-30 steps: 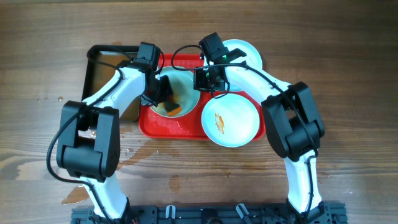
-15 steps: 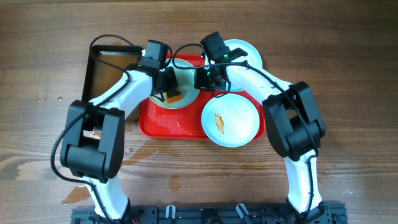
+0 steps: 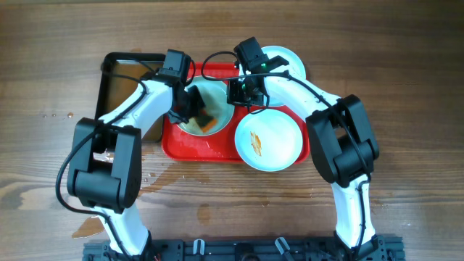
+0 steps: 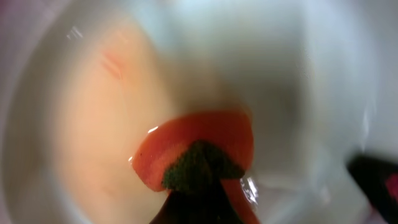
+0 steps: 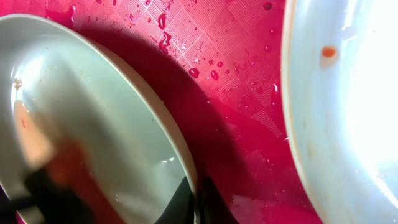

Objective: Clean dirty plates on tray and stack at the side
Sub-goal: 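Scrub the left plate again with the sponge, right gripper holding rim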

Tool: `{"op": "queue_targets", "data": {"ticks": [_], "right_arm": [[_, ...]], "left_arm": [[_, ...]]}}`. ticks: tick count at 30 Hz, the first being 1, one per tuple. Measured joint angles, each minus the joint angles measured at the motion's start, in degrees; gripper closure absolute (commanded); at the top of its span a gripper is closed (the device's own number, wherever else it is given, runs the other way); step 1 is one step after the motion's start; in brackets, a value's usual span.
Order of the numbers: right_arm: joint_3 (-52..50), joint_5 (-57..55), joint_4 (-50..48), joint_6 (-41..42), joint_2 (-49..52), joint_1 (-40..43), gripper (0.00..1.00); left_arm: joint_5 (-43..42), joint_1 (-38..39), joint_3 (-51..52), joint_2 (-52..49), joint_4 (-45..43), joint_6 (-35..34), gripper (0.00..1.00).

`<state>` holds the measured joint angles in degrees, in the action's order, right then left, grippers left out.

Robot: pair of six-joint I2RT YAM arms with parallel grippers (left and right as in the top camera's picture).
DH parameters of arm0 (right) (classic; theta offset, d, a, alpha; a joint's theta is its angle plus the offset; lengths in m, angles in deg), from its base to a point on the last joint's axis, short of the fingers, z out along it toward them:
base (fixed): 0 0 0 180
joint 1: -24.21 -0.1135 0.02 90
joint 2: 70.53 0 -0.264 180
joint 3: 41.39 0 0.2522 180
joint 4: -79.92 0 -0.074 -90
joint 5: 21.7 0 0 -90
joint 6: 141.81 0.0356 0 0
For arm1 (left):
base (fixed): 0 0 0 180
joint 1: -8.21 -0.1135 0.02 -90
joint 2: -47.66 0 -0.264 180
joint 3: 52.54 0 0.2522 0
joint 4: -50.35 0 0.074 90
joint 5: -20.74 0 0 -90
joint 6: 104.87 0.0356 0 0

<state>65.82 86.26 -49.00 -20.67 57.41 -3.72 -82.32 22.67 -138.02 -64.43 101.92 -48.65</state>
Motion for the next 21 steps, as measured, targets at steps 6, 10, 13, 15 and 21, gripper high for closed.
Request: {"op": "queue_targets", "data": {"ticks": [6,10,13,15,21], "right_arm": [[0.0,0.1,0.0,0.0,0.0,0.0,0.96],[0.0,0.3,-0.1,0.0,0.0,0.0,0.96],[0.0,0.3,-0.5,0.1,0.0,0.0,0.96],[0.0,0.5,-0.8,0.3,0.0,0.0,0.96],[0.0,0.7,-0.8,0.5,0.0,0.0,0.96]], "left_arm": [[-8.8,0.3,0.2,0.0,-0.9,0.0,0.96],[-5.9,0.6,0.3,0.0,-3.8,0.0,0.96],[0.0,1.0,0.3,0.0,-6.0,0.0,0.96],[4.6,1.5,0.3,0.0,-8.1,0.0,0.96],[14.0,1.6,0.3,0.0,-10.1,-4.3,0.96]]}}
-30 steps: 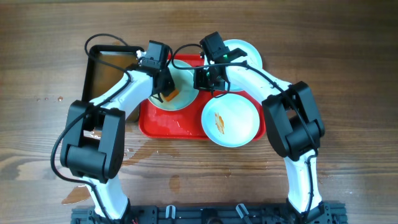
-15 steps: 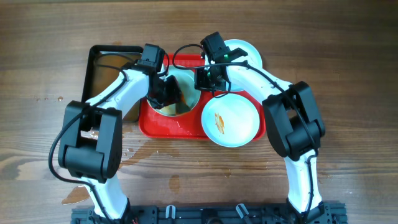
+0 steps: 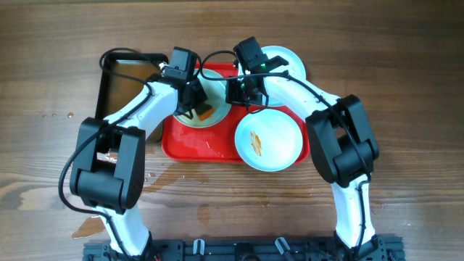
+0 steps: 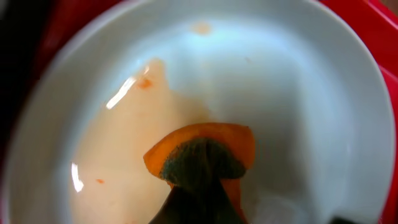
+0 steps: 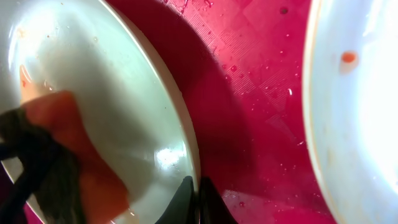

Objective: Clean dirty plates on tray and stack at the side
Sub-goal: 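Scrub the left plate again with the sponge, right gripper holding rim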

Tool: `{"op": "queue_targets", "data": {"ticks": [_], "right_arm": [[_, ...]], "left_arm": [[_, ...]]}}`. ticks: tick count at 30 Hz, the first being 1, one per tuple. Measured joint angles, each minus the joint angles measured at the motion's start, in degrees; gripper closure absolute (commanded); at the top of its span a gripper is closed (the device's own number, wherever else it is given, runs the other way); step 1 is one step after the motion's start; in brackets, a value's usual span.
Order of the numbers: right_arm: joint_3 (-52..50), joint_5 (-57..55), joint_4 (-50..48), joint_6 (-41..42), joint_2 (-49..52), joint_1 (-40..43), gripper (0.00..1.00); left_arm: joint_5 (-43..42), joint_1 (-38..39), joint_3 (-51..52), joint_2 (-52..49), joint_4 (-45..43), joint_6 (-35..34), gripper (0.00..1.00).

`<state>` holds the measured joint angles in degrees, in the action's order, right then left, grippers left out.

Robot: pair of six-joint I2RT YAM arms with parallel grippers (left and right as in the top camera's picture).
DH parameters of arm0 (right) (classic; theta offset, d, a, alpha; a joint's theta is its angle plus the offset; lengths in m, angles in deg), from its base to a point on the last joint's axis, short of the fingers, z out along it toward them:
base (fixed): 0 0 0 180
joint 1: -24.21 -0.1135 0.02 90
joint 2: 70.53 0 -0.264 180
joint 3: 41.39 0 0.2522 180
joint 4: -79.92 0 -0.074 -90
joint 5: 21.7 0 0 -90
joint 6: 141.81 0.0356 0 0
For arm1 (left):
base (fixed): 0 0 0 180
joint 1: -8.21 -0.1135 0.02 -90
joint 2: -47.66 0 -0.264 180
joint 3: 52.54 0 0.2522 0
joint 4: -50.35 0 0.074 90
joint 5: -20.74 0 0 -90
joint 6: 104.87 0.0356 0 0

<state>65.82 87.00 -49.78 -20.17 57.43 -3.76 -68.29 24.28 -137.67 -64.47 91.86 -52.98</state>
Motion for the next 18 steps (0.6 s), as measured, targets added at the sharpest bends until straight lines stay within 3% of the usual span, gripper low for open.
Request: {"op": "queue_targets", "data": {"ticks": [7,14,18], "right_arm": [[0.0,0.8,-0.1,0.0,0.0,0.0,0.96],[0.0,1.6,0.3,-0.3,0.0,-0.2,0.96],[0.0,1.9,0.4,-0.7,0.0,-0.3,0.95]], "left_arm": [[5.2,0.1,0.0,0.1,1.8,-5.1,0.96],[6.0,1.5,-0.4,1.1,13.3,-6.6,0.96],[2.1,1.4,-0.5,1.5,17.7,-5.4,0.96]]}}
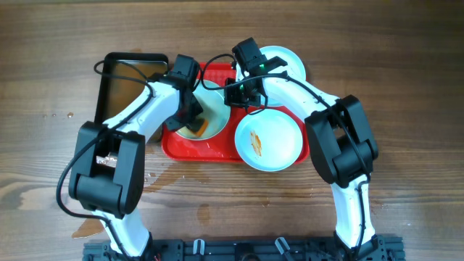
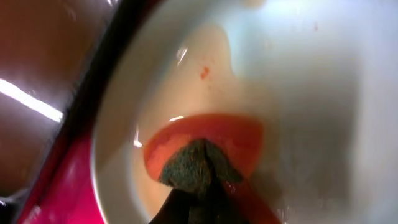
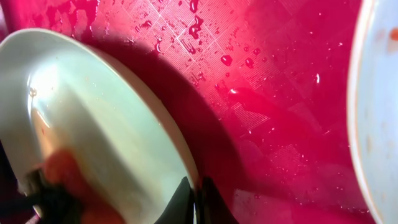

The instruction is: Clean dirty plates on tray and stack at the side

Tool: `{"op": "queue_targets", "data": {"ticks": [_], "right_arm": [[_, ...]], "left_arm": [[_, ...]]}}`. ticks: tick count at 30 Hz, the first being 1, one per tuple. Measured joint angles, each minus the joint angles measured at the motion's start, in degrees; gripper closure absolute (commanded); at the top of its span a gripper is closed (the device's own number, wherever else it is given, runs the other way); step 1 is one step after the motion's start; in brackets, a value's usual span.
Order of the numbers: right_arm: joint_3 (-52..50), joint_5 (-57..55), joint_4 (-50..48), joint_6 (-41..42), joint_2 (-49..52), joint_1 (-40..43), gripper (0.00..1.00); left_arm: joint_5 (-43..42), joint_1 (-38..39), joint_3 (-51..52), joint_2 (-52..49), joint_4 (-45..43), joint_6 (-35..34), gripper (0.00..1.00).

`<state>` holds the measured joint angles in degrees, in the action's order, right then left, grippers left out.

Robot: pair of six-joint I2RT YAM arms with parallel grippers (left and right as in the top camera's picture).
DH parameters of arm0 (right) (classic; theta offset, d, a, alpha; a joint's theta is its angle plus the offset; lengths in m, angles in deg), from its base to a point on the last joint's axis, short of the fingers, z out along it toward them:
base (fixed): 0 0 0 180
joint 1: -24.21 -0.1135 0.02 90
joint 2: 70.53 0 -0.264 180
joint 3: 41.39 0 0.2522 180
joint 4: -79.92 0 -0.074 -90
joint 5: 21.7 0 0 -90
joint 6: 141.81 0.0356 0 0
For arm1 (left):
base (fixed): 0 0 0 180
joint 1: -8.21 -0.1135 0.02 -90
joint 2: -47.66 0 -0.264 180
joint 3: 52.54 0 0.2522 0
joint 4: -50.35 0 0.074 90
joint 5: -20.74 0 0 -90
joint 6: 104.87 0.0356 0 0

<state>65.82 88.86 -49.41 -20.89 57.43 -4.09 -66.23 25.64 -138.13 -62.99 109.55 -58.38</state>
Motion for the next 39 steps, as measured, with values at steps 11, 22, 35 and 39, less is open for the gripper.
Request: {"op": "queue_targets", "data": {"ticks": [11,22,35,39], "right_arm": [[0.0,1.0,-1.3,-0.5,0.7,0.4,0.96],[0.0,2.9,-2.3,1.1,1.6,0.7,0.96],[0.0,4.0,-2.2,0.7,1.7,0.6,0.96],[0.1,4.8,-1.5,-1.8,1.7,0.6,0.96]], "left_arm": [[-10.7,-3.7,0.3,0.1,-5.3,8.6,0.96],[-6.3,-4.0,-0.3,0.1,-15.1,13.7,0.96],[-5.9,-13.9,-16.7,6.5,4.7,16.5,0.96],[-5.9,-19.1,-16.9,9.0,13.4,16.5,0.96]]}}
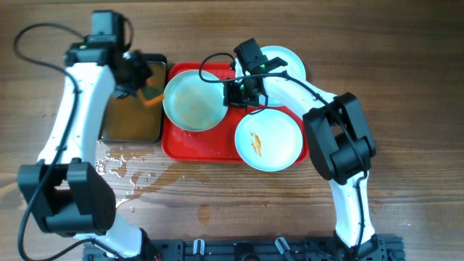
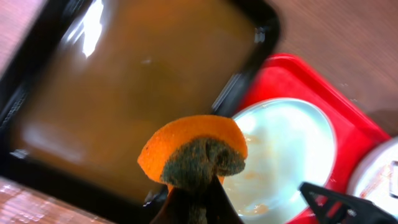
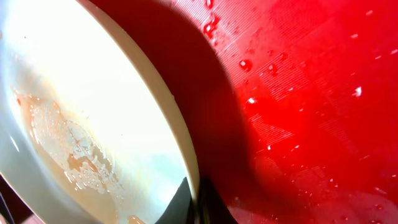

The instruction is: Clean dirty plates on tray and stack at the side

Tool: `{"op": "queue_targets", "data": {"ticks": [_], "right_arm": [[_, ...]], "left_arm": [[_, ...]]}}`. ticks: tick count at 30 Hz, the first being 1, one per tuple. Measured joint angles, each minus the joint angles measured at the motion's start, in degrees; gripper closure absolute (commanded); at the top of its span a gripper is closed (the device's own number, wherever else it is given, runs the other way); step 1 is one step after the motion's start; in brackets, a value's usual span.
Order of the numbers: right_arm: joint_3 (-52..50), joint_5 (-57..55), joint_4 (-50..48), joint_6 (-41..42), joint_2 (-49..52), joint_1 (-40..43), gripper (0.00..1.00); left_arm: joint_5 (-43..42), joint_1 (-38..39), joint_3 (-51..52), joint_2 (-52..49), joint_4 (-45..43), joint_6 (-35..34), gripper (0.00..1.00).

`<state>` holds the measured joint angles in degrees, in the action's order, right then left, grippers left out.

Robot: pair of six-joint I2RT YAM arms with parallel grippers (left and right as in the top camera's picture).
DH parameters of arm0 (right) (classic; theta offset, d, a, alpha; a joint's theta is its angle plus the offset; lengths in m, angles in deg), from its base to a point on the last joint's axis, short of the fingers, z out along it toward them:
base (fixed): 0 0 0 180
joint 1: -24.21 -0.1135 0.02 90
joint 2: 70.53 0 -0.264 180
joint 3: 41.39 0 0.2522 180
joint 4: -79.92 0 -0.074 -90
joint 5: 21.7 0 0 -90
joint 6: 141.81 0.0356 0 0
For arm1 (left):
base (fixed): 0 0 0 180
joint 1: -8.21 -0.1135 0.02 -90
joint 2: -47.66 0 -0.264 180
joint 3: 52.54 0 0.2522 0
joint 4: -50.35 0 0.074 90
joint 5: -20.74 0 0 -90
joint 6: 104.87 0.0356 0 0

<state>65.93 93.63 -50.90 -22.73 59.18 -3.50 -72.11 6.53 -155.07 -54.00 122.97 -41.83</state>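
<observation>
My left gripper [image 1: 145, 90] is shut on an orange sponge [image 2: 194, 152] with a dark scouring side, held over the black tub of brown water [image 1: 130, 101]. My right gripper [image 3: 194, 186] is shut on the rim of a pale plate [image 1: 192, 101], tilted up over the left half of the red tray [image 1: 210, 145]. That plate's face carries wet orange smears [image 3: 68, 149]. A second plate [image 1: 268, 141] with orange stains lies at the tray's right side. A third white plate [image 1: 283, 58] sits behind the tray at the right.
Water is spilled on the wooden table [image 1: 130, 170] in front of the tub and tray. The tray's surface [image 3: 298, 93] is wet with droplets.
My left gripper has left the tilted plate and now holds the sponge over the black tub to the left. The right gripper still grips the plate's rim, plate face now uncovered.
At all three earlier moments my left gripper held the sponge against the inside of the tilted plate, at differing spots, while the right gripper pinched its rim. Now the sponge is over the tub, and the plate shows thin orange smears.
</observation>
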Motion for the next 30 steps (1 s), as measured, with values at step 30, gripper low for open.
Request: {"op": "queue_targets", "data": {"ticks": [30], "right_arm": [[0.7,-88.7,7.1,-21.8,-22.6,-23.4,0.96]], "left_arm": [[0.0,-5.7,0.0,0.0,0.3,0.2,0.96]]}}
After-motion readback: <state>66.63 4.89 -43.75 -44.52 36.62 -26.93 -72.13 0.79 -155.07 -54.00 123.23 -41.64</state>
